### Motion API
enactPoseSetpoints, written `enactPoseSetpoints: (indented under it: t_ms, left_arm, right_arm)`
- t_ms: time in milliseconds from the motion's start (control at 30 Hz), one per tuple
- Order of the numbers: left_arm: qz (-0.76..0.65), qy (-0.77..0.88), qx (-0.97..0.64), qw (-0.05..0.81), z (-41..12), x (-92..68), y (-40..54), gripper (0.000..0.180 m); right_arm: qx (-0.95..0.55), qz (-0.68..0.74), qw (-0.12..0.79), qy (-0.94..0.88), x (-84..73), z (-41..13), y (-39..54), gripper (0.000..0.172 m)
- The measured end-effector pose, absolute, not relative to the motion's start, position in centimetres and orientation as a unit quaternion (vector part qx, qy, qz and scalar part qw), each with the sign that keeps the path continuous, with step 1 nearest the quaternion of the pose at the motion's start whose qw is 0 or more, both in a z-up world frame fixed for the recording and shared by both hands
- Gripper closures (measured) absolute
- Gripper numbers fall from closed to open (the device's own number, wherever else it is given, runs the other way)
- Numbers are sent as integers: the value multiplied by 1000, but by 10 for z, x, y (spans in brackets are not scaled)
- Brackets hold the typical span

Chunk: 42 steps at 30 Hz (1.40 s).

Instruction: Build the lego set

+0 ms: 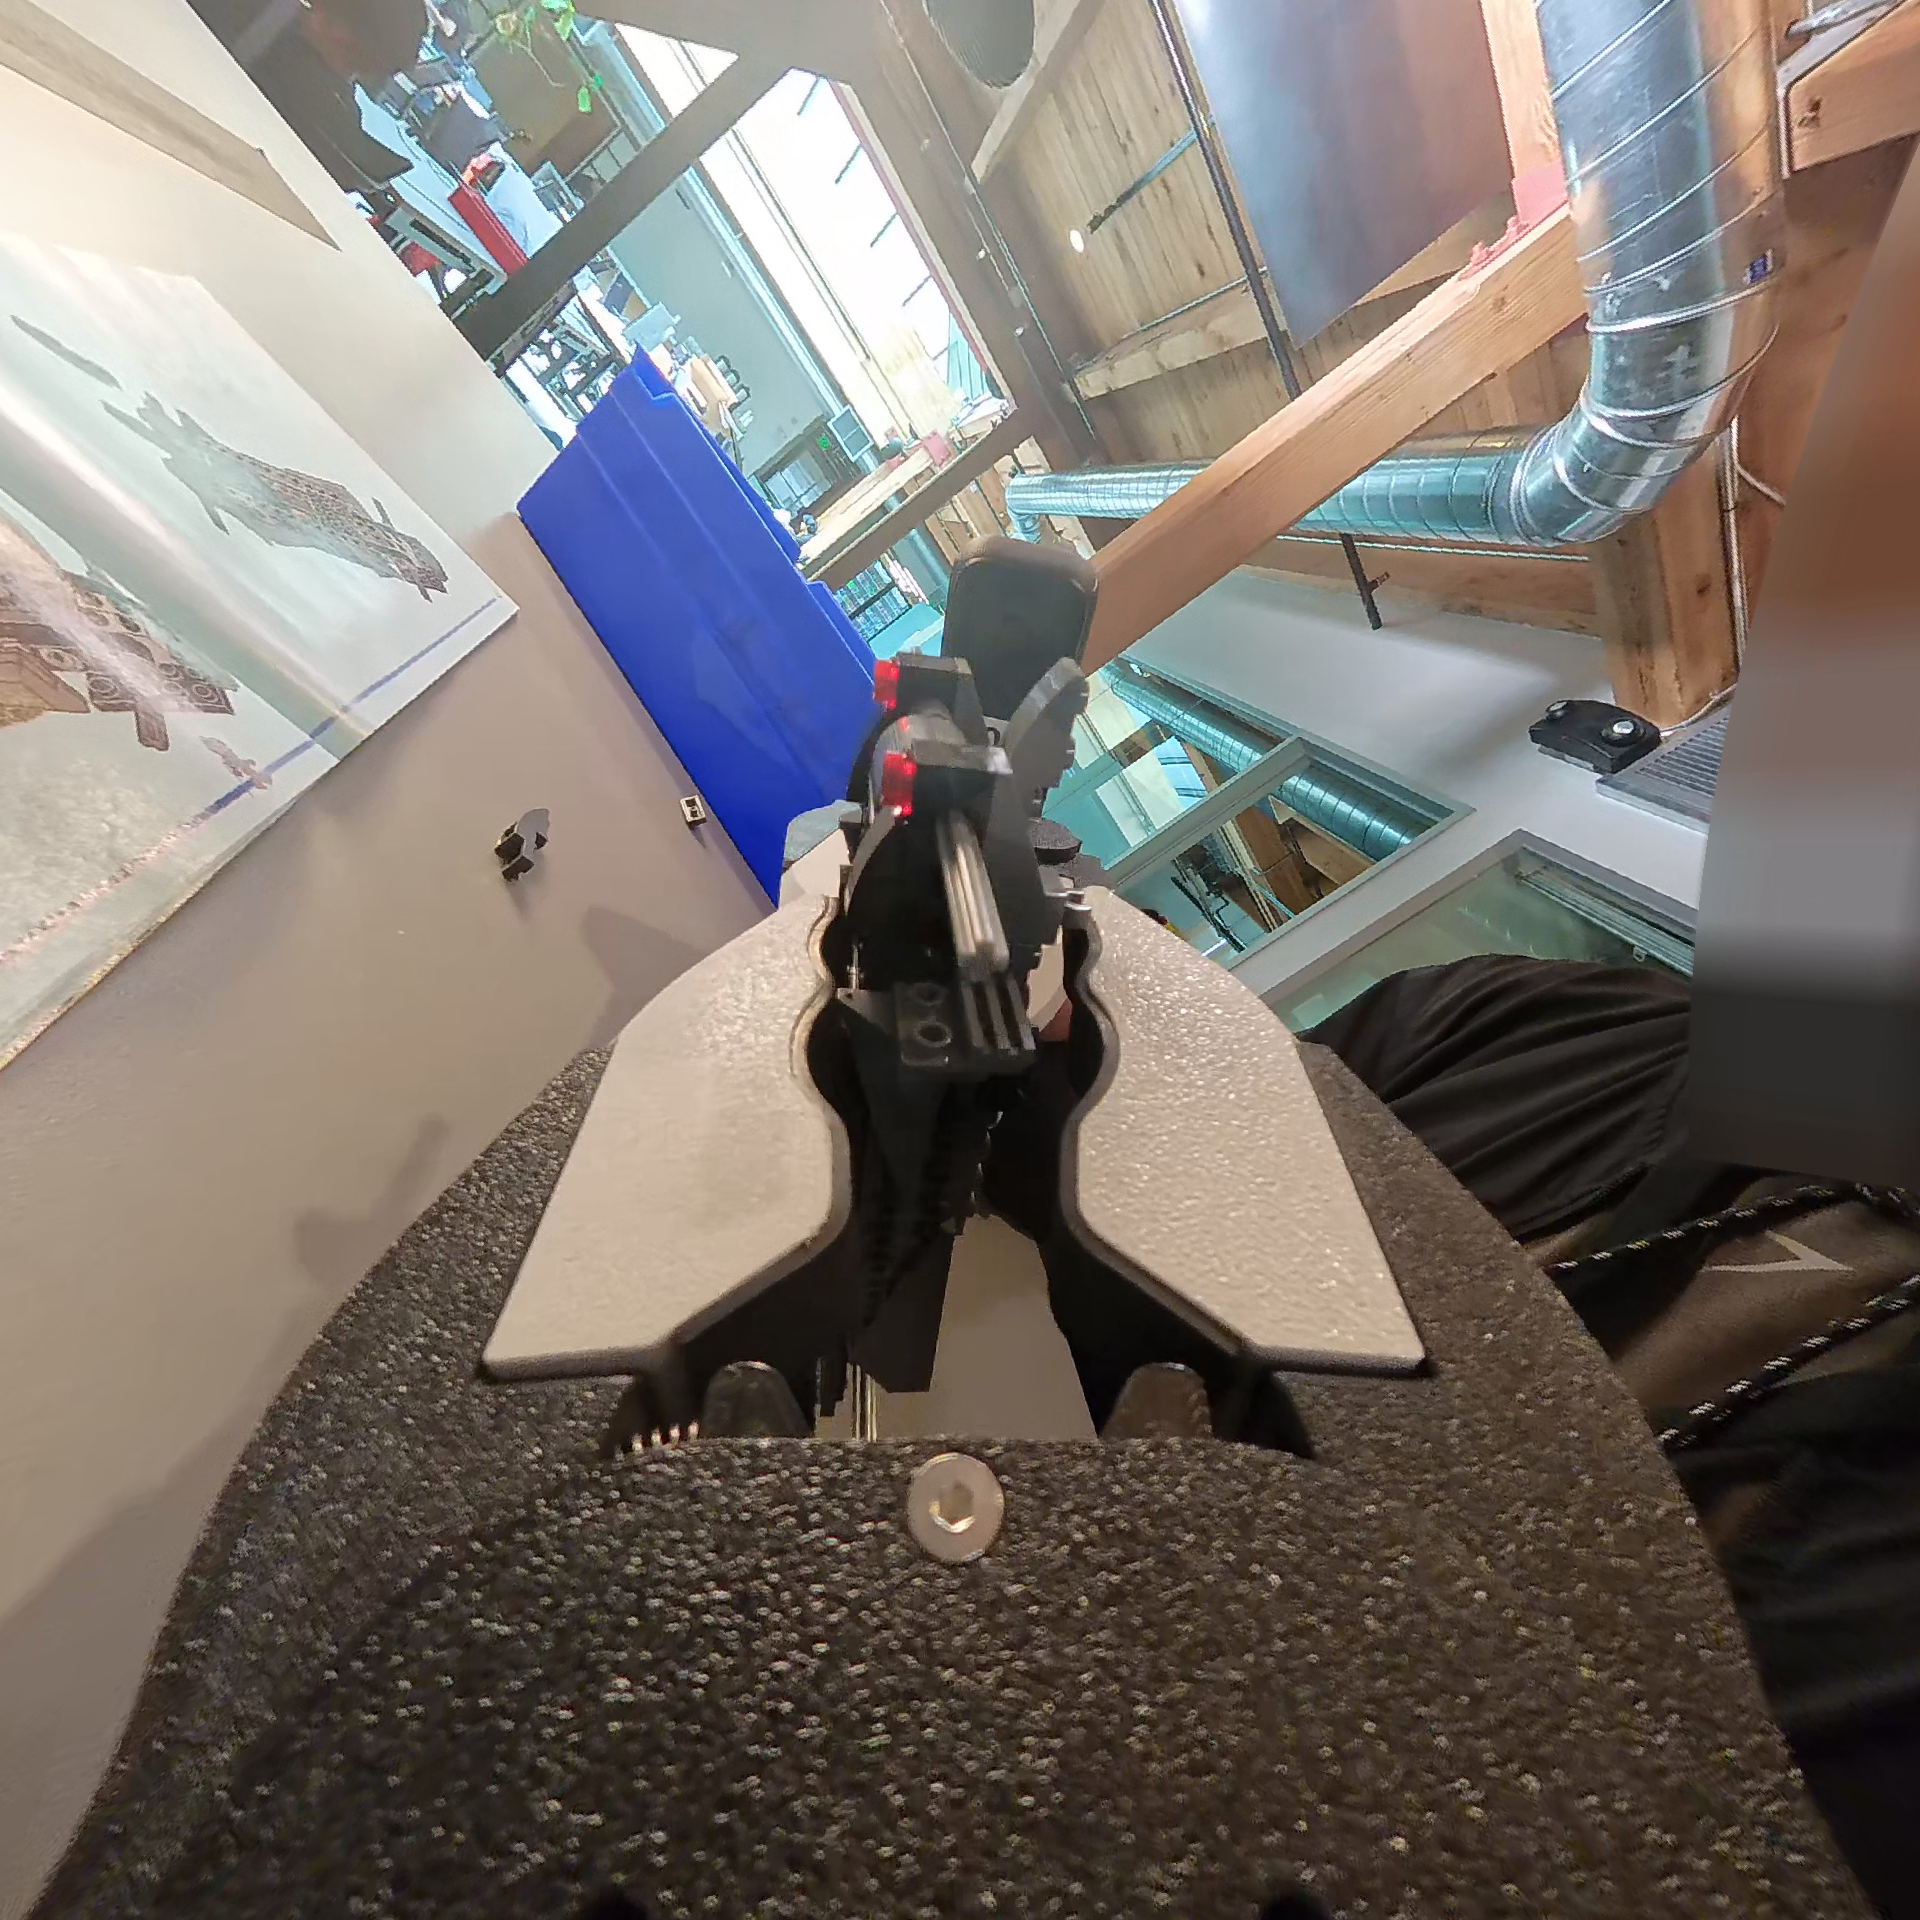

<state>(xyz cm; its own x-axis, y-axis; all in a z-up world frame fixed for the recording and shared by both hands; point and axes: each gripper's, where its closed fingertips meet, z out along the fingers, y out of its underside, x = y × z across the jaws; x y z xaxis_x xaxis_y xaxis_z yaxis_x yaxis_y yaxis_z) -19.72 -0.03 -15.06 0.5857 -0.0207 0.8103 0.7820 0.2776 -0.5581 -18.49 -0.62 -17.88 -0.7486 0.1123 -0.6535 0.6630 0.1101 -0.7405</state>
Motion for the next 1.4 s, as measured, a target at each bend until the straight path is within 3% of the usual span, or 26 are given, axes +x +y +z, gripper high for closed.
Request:
enactPoseSetpoints:
  t_ms: [1400]
  left_arm:
    - [-259, -379, -524, 718, -151, -207, -11, 141]
  right_arm:
    - [315, -620, 255, 672, -198, -176, 2, 146]
